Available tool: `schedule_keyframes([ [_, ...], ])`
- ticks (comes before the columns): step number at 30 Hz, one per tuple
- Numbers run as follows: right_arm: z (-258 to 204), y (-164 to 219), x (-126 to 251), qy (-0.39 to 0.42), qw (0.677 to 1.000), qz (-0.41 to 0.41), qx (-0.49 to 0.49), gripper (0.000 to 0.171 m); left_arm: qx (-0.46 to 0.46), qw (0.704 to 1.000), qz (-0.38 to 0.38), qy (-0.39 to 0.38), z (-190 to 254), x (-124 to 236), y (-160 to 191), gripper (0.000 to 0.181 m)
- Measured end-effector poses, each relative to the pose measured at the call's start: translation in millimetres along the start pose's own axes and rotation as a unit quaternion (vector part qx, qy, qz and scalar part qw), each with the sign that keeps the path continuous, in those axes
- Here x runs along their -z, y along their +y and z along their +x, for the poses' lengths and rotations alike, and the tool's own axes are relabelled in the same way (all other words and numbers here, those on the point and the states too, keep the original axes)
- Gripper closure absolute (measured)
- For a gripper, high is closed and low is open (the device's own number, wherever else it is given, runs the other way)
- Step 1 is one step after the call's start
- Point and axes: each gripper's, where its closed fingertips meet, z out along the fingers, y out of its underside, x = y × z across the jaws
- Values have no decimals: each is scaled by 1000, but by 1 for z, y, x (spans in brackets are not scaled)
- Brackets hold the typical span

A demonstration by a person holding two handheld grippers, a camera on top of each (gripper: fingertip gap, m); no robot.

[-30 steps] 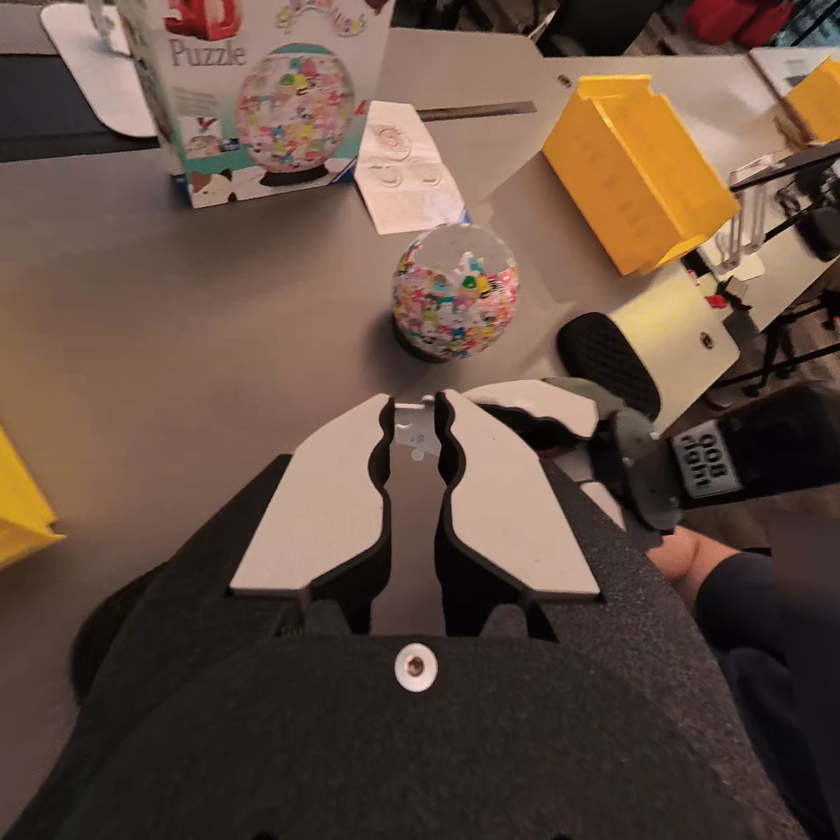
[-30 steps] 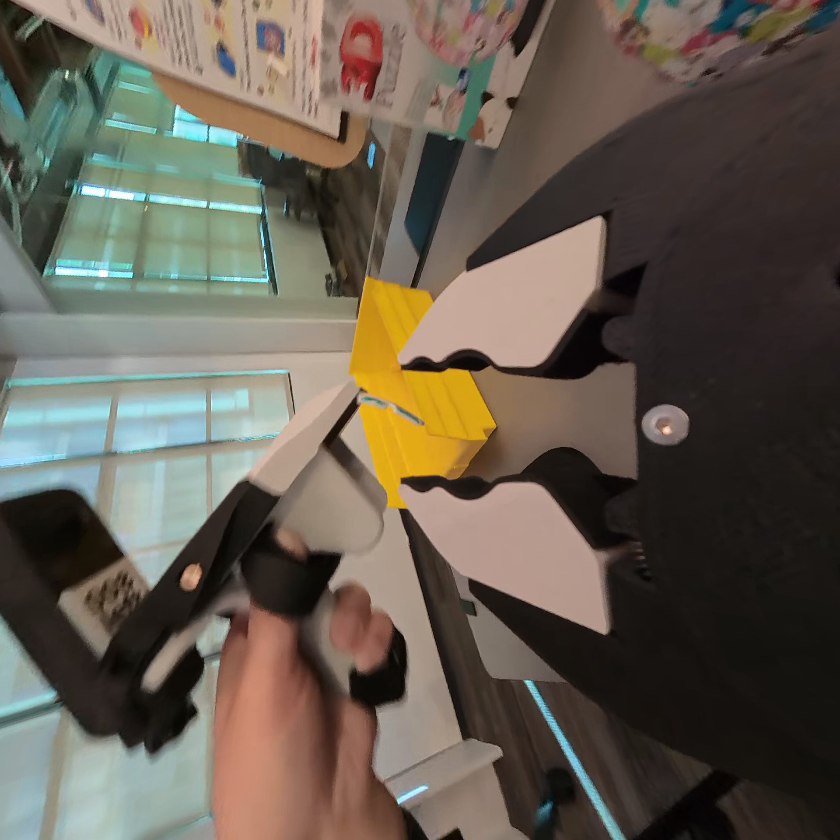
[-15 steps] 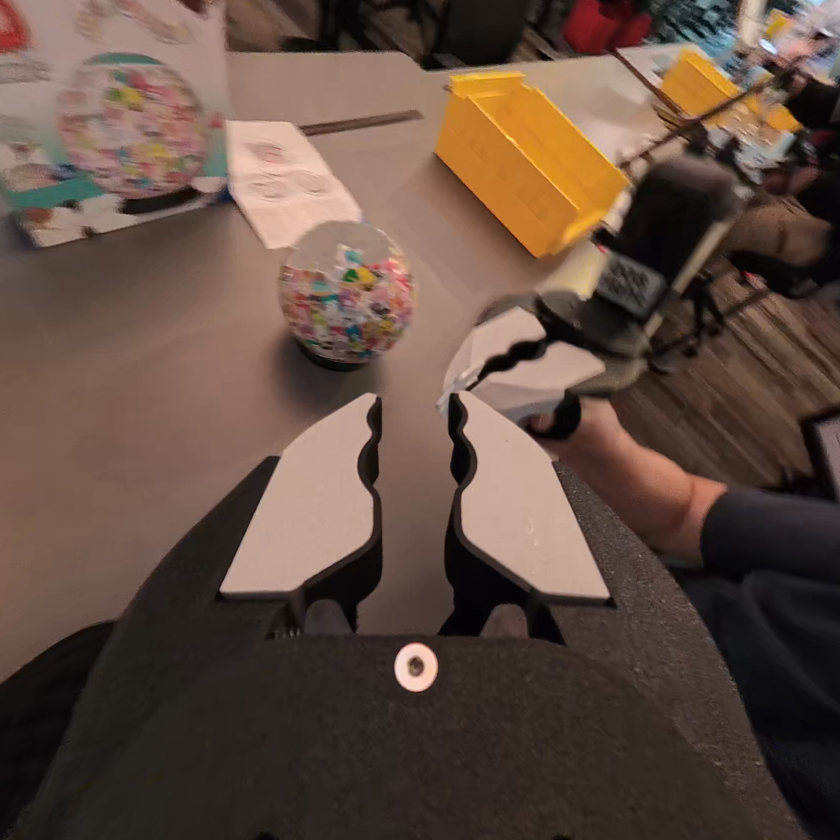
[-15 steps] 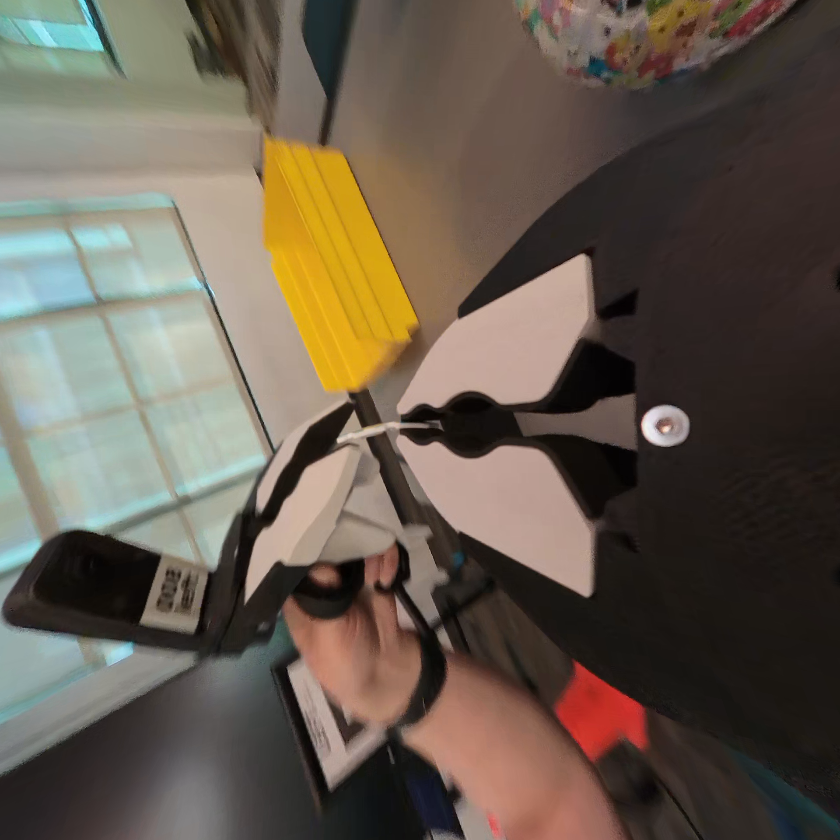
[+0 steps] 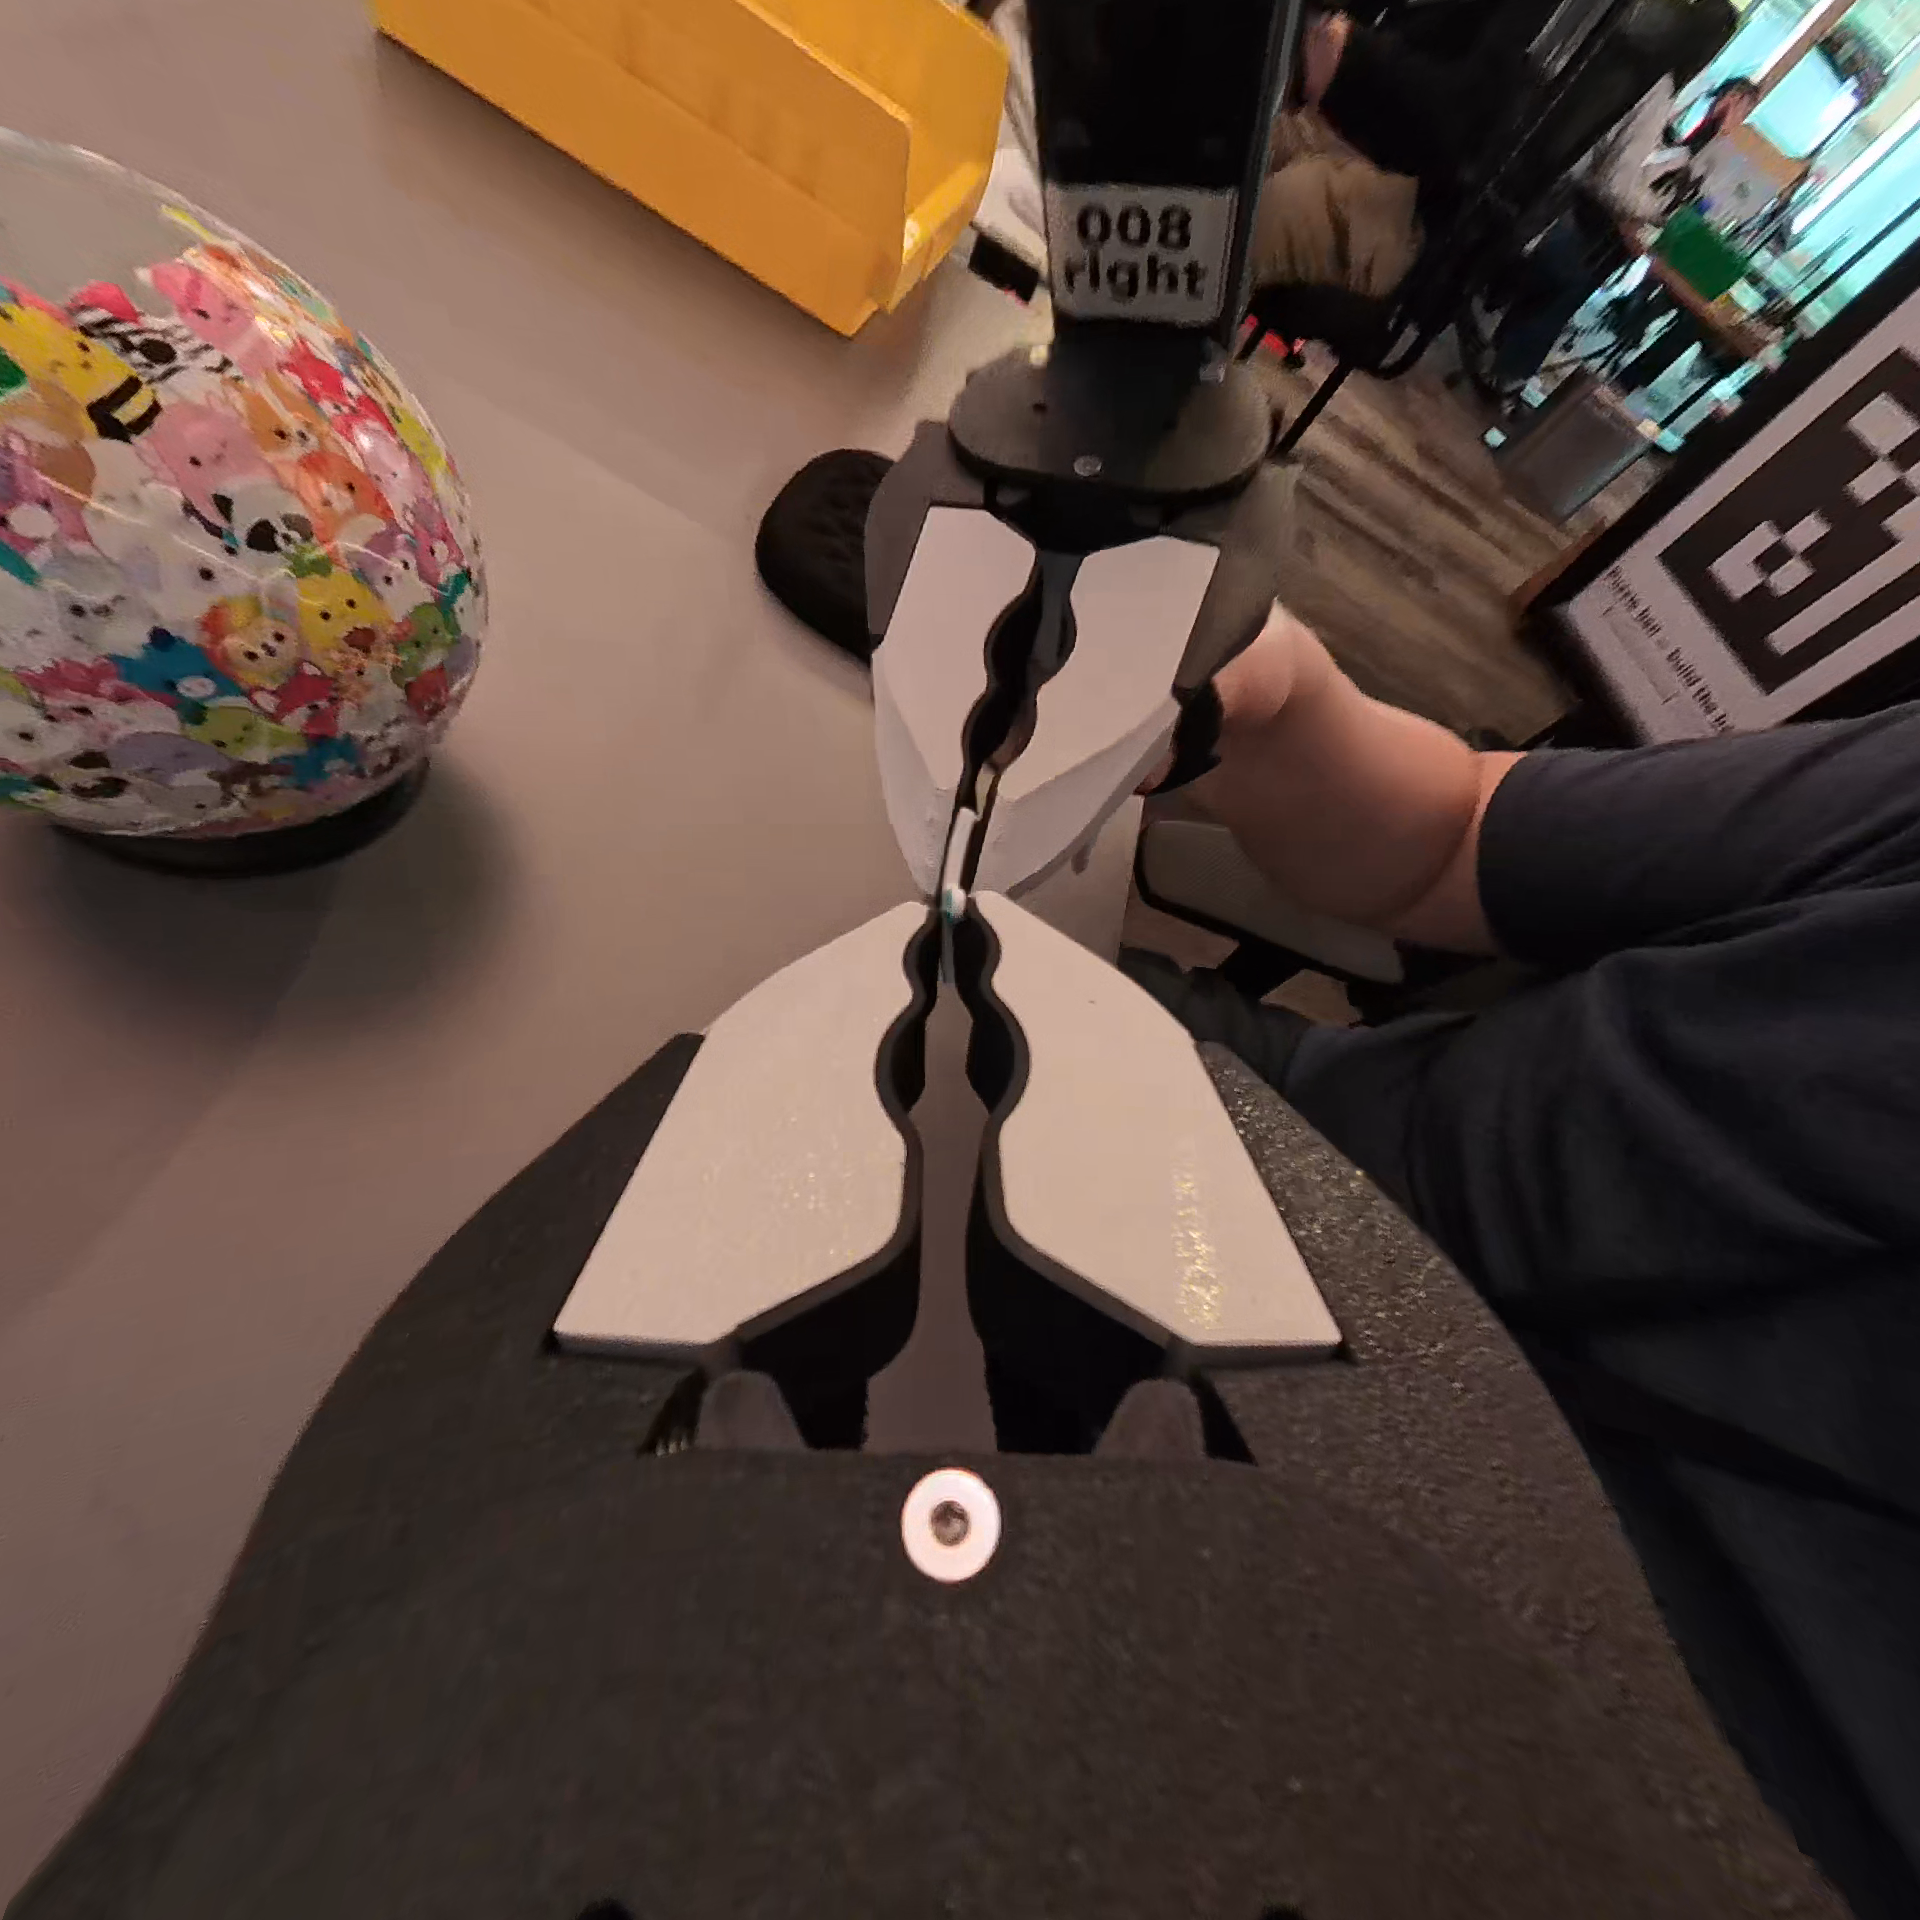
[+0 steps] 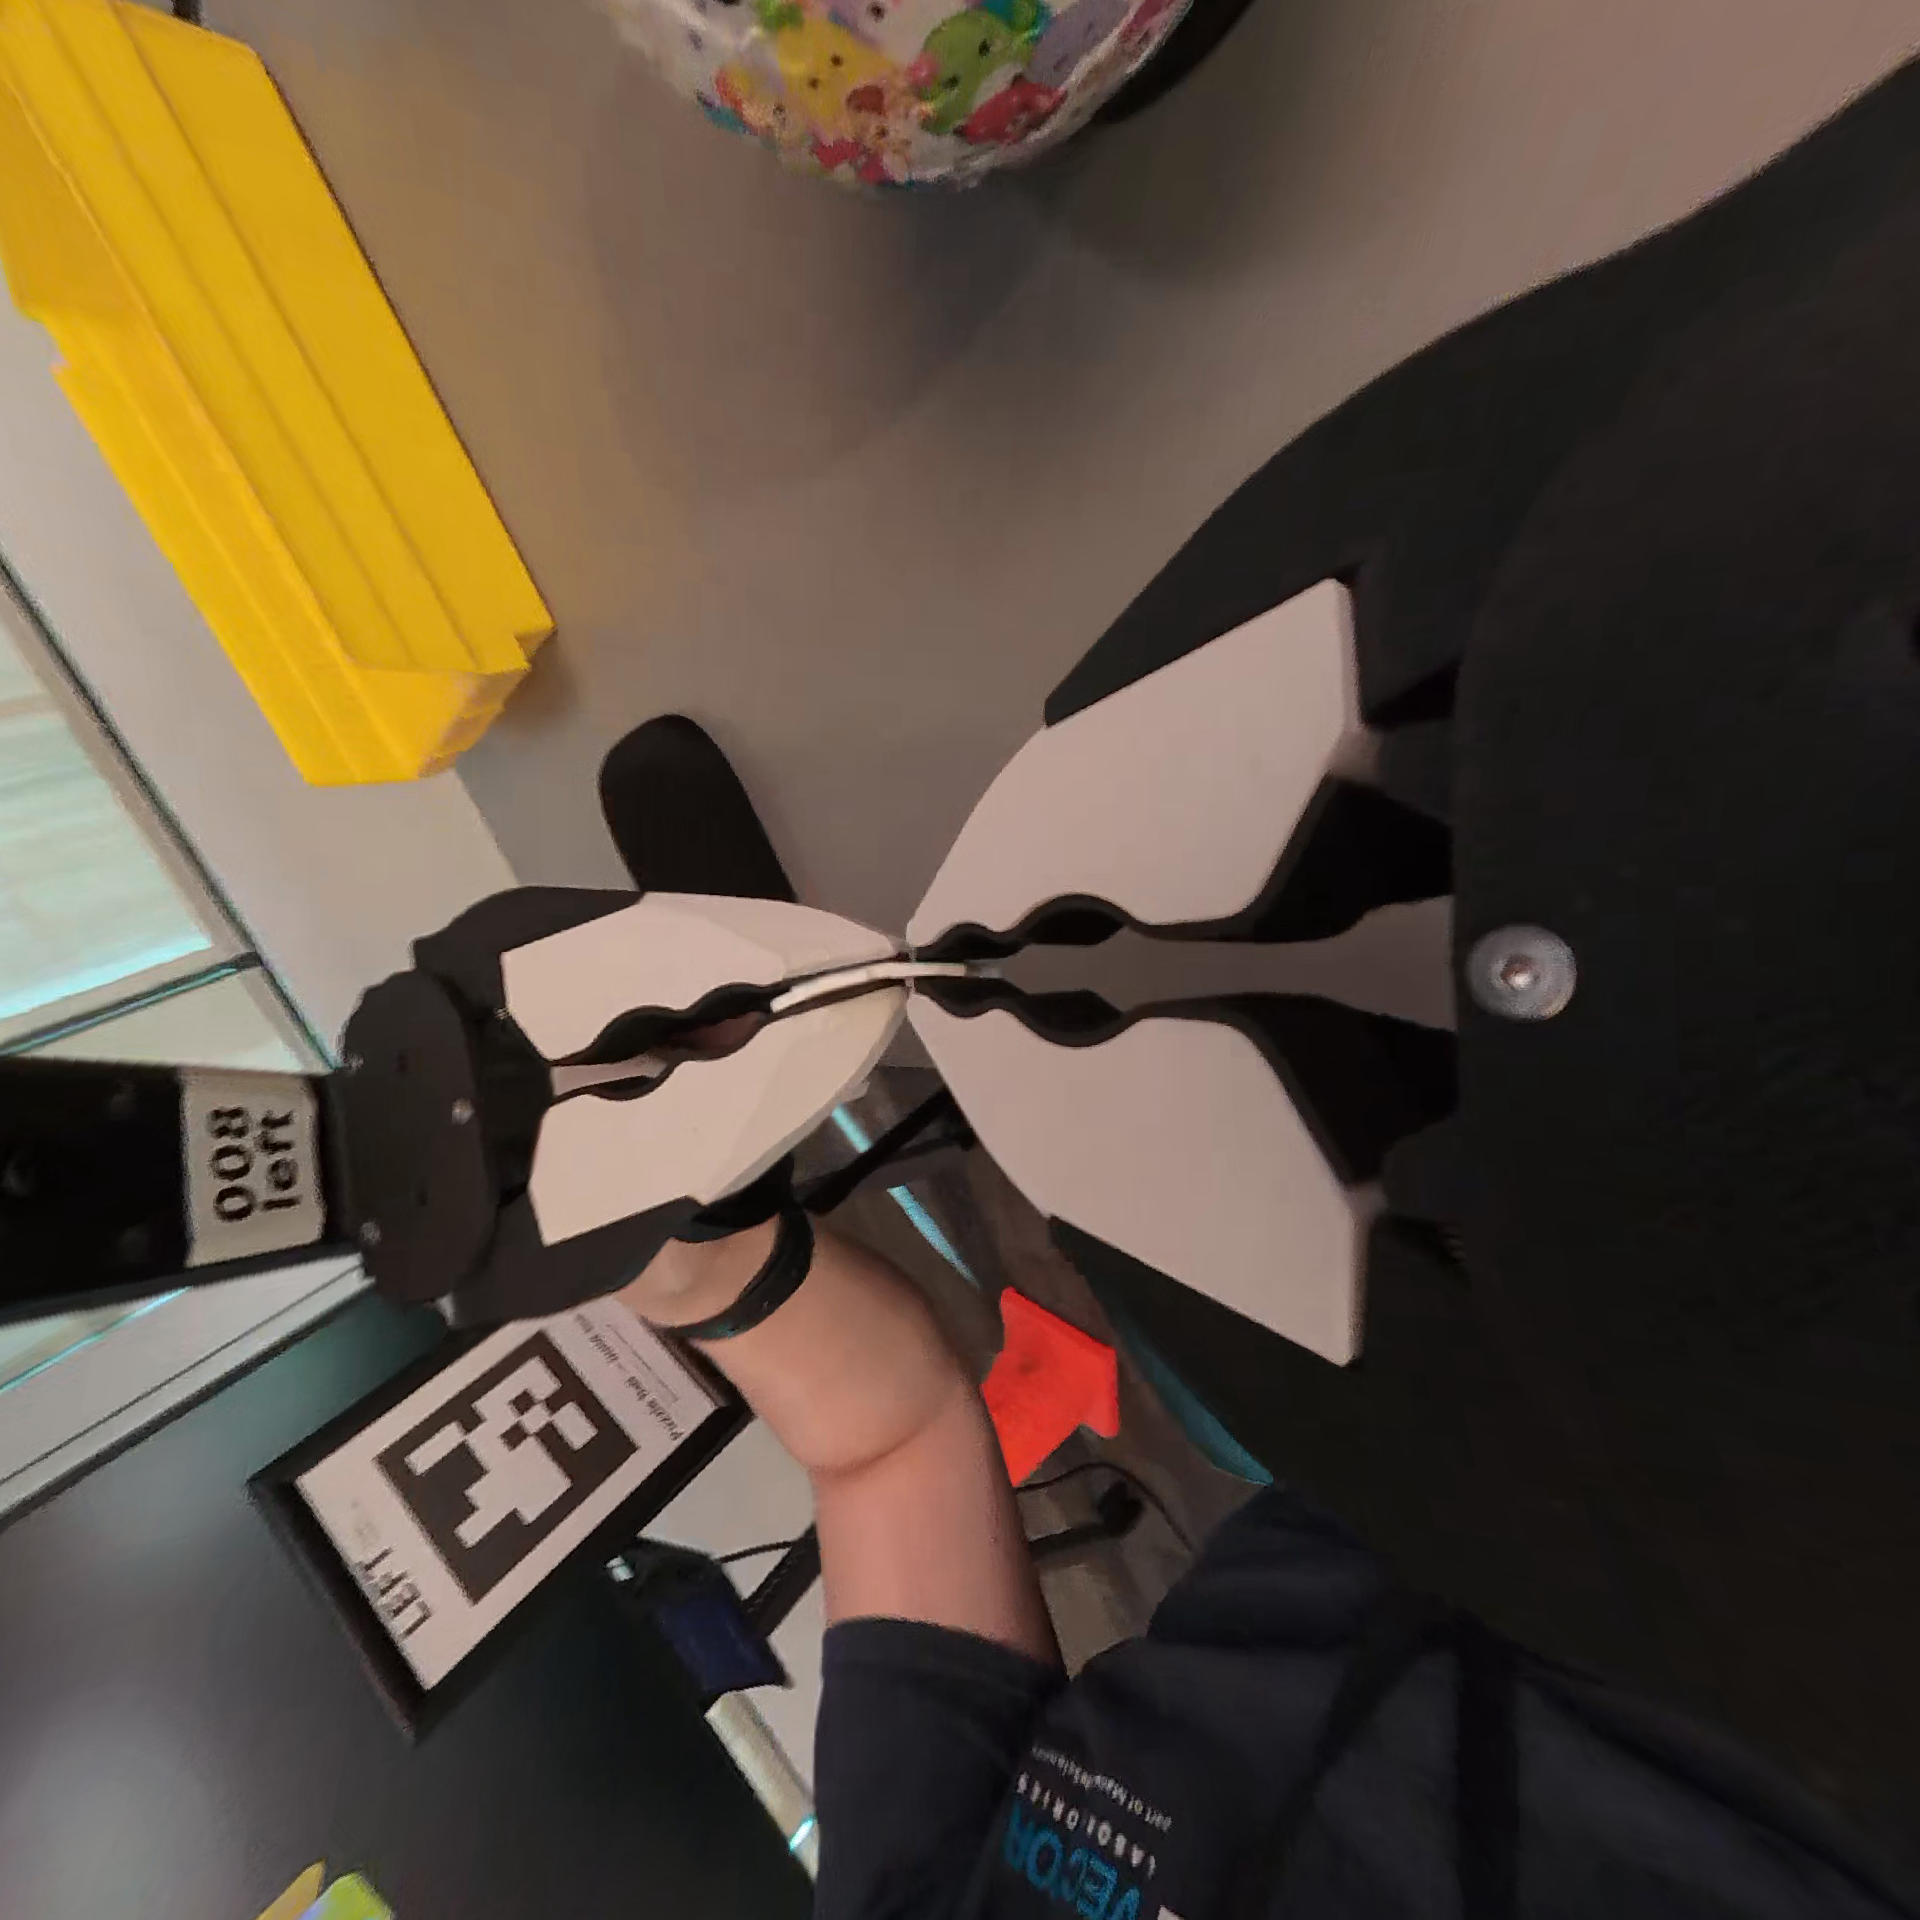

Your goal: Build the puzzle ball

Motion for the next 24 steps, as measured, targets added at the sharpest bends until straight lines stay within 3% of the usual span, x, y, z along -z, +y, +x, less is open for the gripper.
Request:
schedule_keyframes([
  [5, 17, -10, 8, 0, 999, 53, -3, 169, 29, 998, 48, 38, -17, 0, -6, 179],
  [13, 53, 19, 8, 35, 999, -25, -30, 169, 73, 993, 37, 80, -49, -24, 17, 179],
  [20, 75, 42, 4, 43, 997, -50, -48, 169, 73, 997, 16, 26, -79, -28, 38, 167],
  [24, 80, 44, 5, 51, 997, -46, -43, 169, 93, 995, 33, -6, -89, -21, 40, 171],
])
